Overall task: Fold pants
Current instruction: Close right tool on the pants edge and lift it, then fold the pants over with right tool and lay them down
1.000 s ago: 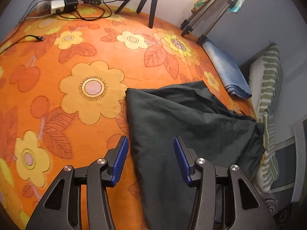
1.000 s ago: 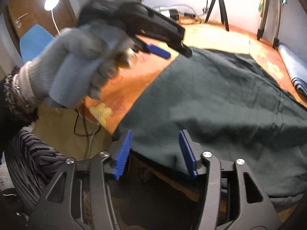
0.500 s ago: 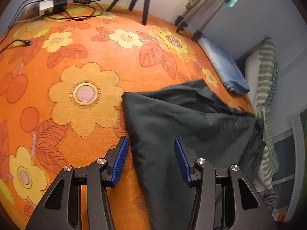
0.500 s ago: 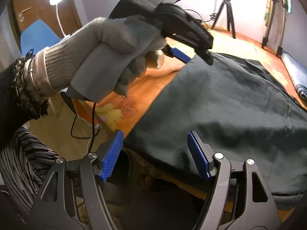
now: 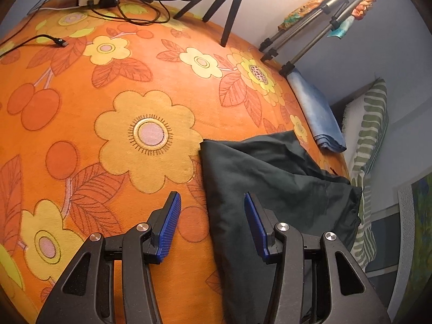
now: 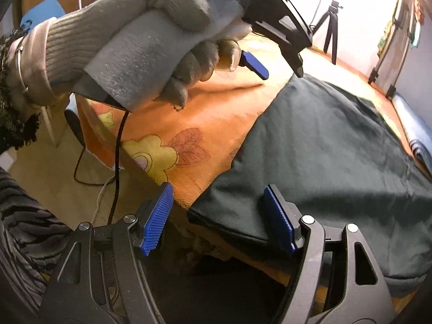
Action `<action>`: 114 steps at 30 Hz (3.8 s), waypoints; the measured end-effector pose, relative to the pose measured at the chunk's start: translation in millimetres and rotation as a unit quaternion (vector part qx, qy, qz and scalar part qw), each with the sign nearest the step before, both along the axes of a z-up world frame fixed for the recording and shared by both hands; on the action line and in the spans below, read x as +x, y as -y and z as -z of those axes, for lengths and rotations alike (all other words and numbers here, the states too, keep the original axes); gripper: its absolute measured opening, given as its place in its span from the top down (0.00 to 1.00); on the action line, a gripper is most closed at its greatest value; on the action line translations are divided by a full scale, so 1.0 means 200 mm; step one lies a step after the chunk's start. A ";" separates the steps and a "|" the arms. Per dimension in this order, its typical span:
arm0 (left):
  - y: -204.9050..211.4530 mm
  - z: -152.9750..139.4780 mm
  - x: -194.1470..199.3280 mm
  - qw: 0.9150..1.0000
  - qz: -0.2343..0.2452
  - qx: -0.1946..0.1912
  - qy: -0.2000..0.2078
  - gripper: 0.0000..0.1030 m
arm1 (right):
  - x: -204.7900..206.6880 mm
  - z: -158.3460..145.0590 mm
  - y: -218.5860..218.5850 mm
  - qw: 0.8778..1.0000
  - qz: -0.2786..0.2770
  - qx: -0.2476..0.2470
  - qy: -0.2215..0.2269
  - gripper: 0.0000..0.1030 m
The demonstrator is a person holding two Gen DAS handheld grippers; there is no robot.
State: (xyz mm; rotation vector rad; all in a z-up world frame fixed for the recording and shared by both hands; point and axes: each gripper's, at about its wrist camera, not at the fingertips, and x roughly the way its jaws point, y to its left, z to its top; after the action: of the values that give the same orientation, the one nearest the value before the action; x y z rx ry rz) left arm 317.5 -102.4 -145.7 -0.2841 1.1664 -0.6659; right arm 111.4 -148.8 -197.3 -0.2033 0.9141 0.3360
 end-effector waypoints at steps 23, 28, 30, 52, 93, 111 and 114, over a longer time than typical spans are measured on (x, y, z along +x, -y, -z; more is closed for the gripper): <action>0.15 0.03 0.04 1.000 -0.002 0.022 0.018 0.57 | 0.04 -0.06 0.20 0.997 0.054 0.059 -0.009 0.90; 0.16 0.02 0.04 0.999 -0.009 0.028 0.024 0.92 | 0.00 -0.11 0.24 0.996 0.059 0.070 0.005 0.91; 0.16 -0.02 0.03 0.999 -0.011 0.022 0.032 0.93 | 0.00 -0.13 0.26 0.995 0.060 0.079 0.006 0.91; 0.66 -0.55 -0.16 0.988 0.024 -0.078 0.128 0.95 | -0.21 -0.57 0.85 0.973 0.118 0.180 0.079 0.92; 2.23 -0.36 -0.58 0.969 0.229 0.002 0.092 0.74 | -0.73 -0.27 2.32 0.876 0.455 0.160 0.023 0.91; 1.50 -0.16 -0.94 0.950 0.290 0.047 0.100 0.74 | -0.58 -0.34 2.12 0.922 0.358 0.142 0.045 0.80; 1.48 0.01 -1.07 0.944 0.314 0.067 0.076 0.74 | -0.53 -0.28 2.10 0.924 0.361 0.123 0.012 0.80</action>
State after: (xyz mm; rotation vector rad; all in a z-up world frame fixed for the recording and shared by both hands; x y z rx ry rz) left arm 103.3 -398.4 -147.5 0.2701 1.1456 -1.1372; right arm 5.7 -569.0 -142.0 0.3633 0.8511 -0.2408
